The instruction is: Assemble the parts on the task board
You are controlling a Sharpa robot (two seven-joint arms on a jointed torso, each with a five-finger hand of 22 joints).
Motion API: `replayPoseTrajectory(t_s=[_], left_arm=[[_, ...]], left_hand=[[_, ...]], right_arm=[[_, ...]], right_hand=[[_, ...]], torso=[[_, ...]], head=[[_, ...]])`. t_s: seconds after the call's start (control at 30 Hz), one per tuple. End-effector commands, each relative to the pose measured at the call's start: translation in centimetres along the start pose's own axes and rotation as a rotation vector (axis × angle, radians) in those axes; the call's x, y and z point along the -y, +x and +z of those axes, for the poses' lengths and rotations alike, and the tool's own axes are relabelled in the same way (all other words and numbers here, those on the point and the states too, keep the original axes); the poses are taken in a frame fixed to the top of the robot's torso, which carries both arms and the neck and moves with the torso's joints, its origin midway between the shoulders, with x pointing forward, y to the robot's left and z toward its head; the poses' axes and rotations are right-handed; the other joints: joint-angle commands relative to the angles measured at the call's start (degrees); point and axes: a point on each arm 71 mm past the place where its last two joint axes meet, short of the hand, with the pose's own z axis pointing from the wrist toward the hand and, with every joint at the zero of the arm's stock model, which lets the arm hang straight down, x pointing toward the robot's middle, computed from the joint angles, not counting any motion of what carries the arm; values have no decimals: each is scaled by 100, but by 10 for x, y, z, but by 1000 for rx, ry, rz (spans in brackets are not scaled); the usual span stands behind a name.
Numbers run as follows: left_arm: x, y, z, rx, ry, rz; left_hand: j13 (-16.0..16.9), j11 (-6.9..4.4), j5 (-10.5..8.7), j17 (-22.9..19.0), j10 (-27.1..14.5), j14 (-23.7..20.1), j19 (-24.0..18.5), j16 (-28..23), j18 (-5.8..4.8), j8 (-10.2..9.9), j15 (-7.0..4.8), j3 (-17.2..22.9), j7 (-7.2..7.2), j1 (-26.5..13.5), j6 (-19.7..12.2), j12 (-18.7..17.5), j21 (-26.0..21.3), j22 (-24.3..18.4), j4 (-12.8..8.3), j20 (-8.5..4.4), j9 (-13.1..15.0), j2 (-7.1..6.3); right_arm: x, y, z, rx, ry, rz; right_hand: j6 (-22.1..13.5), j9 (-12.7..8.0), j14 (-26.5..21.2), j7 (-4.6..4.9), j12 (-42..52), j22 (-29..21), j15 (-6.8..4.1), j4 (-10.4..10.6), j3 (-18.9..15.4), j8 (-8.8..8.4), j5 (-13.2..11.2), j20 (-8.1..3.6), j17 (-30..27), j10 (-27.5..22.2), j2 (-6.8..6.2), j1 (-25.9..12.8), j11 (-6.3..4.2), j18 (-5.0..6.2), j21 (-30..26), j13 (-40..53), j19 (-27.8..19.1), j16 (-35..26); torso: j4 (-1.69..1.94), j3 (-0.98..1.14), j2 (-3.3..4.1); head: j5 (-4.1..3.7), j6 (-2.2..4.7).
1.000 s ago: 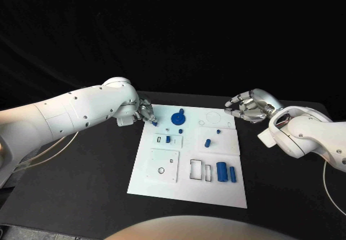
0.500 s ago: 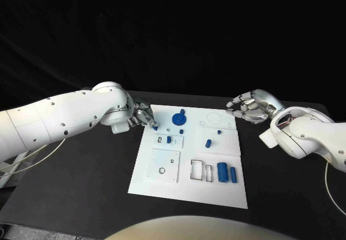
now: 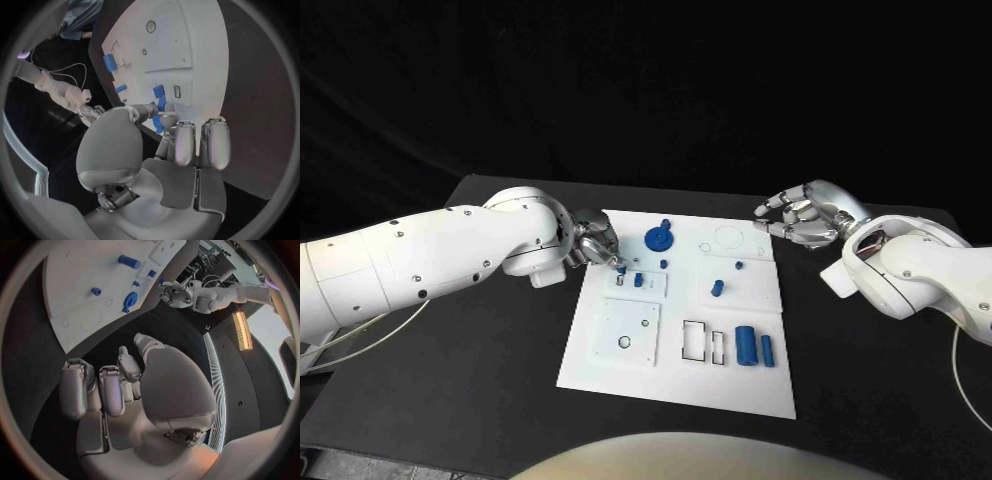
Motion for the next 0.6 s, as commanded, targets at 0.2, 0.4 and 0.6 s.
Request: replayPoseTrajectory(t_s=[0.2, 0.4, 0.6], left_arm=[[0, 9, 6, 6, -22, 57], [-2, 14, 8, -8, -35, 78], [-2, 15, 8, -13, -41, 89]], left_hand=[[38, -4, 42, 7, 54, 233, 53, -5, -43, 19, -42, 1126, -29, -26, 57, 51, 39, 242, -1088, -8, 66, 1], [52, -16, 160, 8, 82, 234, 76, -6, -50, 33, -53, 1148, -41, -61, 79, 62, 56, 273, -1114, -21, 64, -26], [77, -22, 256, 10, 105, 235, 79, -5, -51, 42, -60, 1151, -46, -84, 90, 78, 61, 280, -1130, -29, 62, -42]], right_arm=[[1, 2, 0, -18, -2, -8], [1, 2, -1, -20, 1, -8], [1, 2, -1, -21, 1, -8]], right_hand=[[-42, 6, 327, 14, -29, 708, -37, 9, 26, 39, 40, -2, 316, -37, -27, -32, 0, 52, -26, -5, -52, -21], [-44, 7, 326, 13, -34, 702, -36, 21, 30, 44, 45, -2, 309, -41, -25, -46, 1, 54, -36, -12, -56, -24], [-44, 7, 326, 13, -34, 702, -36, 21, 30, 44, 45, -2, 309, -41, -25, -46, 1, 54, -36, -12, -56, -24]], torso=[[-12, 4, 16], [-10, 8, 10], [-7, 9, 7]], head=[[-8, -1], [-5, -23], [-4, -30]])
